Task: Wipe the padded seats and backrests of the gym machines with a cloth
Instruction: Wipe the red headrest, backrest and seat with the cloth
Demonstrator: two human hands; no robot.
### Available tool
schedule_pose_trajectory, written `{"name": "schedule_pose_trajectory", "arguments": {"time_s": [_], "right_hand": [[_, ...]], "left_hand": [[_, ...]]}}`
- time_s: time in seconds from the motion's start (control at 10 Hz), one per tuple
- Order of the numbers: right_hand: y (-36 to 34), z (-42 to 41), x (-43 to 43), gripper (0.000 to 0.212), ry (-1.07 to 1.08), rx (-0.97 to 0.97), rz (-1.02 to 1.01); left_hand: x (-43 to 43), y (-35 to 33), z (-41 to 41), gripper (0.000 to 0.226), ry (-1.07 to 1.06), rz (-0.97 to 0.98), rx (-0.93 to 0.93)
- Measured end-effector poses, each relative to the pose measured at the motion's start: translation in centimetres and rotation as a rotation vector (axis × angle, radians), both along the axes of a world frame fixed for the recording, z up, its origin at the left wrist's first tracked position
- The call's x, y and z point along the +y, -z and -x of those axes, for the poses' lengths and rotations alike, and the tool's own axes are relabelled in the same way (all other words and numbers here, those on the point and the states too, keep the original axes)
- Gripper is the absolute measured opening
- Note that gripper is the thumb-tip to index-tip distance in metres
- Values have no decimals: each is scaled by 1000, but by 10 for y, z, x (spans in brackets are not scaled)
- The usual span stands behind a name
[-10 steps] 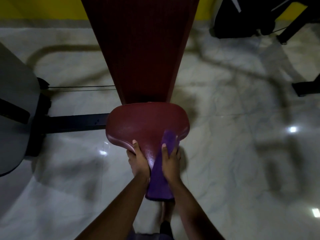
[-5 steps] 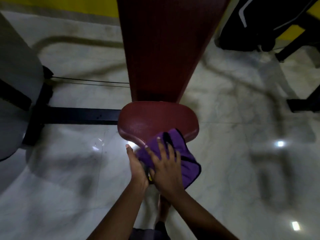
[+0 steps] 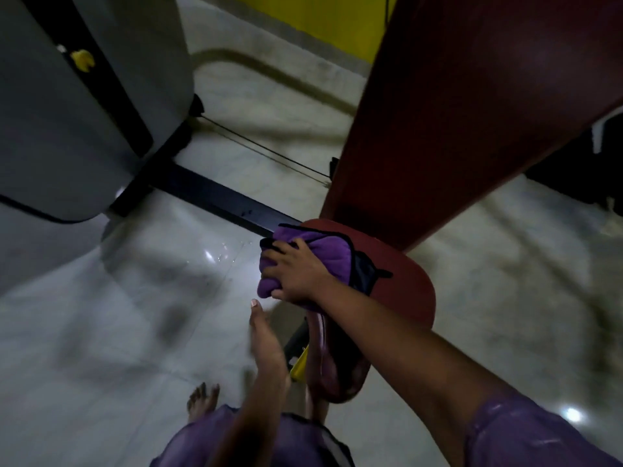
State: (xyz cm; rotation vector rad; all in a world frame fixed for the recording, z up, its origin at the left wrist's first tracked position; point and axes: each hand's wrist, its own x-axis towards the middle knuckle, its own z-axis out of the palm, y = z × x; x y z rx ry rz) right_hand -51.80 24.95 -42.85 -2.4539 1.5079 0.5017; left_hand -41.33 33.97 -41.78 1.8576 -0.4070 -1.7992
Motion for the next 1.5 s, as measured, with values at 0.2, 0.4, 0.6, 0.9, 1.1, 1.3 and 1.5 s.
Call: {"name": "schedule_pose_trajectory", "arguments": {"time_s": [0.2,0.4,0.6,0.9,1.1,1.3,1.5], "right_hand": [[3,47,40,54,-8,-289,47],[5,58,24,65,-58,-330,-38],[20,56,-26,80,-39,-271,-19],[36,102,-26,69,389,-342,93],[39,150,5,58,638,-380,54],[25,134,73,64,985,-221,172],[12,86,100,68,1006,-222,144]], "left_hand": [[11,12,37,86,-80,-85,167],[10,15,62,103,-9,-36,-8],[6,2,71,83,119,-40,-234],[11,-3,78,66,353,66,-416],[13,1,78,70,385,72,-466],[12,3,79,74,435,52,-494],[12,-7,80,77,409,50,-488]]}}
